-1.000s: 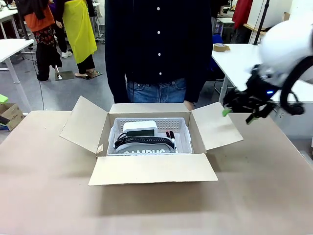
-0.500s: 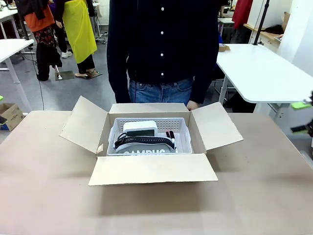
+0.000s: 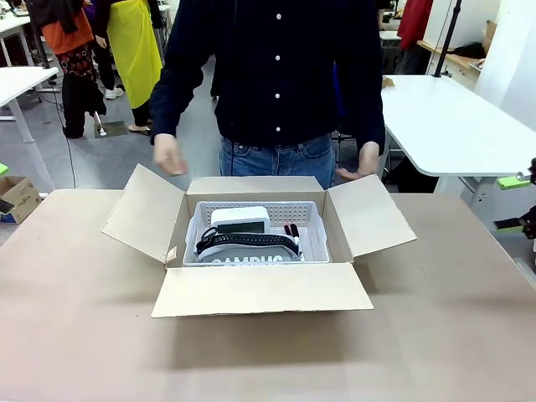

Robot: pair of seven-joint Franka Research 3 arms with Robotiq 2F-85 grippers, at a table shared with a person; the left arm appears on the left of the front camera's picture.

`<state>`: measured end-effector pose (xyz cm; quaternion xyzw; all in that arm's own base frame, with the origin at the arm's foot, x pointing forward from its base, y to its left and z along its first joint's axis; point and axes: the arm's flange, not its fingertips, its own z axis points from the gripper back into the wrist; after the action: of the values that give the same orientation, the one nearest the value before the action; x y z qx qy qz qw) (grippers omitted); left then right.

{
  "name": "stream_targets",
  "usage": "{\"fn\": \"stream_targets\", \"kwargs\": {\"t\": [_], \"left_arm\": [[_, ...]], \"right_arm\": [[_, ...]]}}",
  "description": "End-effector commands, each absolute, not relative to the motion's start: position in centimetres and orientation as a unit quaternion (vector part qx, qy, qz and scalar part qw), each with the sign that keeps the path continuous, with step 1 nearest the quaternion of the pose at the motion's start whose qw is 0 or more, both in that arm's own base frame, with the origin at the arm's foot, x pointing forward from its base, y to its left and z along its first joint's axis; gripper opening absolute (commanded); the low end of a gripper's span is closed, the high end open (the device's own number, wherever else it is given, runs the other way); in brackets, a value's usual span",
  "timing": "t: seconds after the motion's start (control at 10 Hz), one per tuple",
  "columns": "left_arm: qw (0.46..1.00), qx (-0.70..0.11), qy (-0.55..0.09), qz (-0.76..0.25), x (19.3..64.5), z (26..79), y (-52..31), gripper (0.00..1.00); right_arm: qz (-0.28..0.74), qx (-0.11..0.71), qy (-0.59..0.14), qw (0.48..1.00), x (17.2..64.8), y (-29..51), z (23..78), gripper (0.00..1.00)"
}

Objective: Pack the gift set into the box.
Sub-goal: Press and hold the closed box until the human finishes sealing it.

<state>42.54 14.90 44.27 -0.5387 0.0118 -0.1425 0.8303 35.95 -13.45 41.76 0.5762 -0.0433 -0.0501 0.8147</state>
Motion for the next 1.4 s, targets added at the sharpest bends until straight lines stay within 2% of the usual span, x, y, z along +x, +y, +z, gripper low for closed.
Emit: {"fn": "stream_targets", "kwargs": {"t": [0.0, 1.3], "left_arm": [[0.832, -0.538, 0.010, -0.134, 42.14, 44.42, 14.66, 1.00], [0.832, -0.538, 0.010, -0.134, 42.14, 44.42, 14.66, 1.00]], "right_arm": [[-0.036, 0.575, -0.046, 0.816, 35.31, -13.90, 41.92, 1.00], [-0.036, 0.575, -0.046, 0.816, 35.31, -13.90, 41.92, 1.00]]}}
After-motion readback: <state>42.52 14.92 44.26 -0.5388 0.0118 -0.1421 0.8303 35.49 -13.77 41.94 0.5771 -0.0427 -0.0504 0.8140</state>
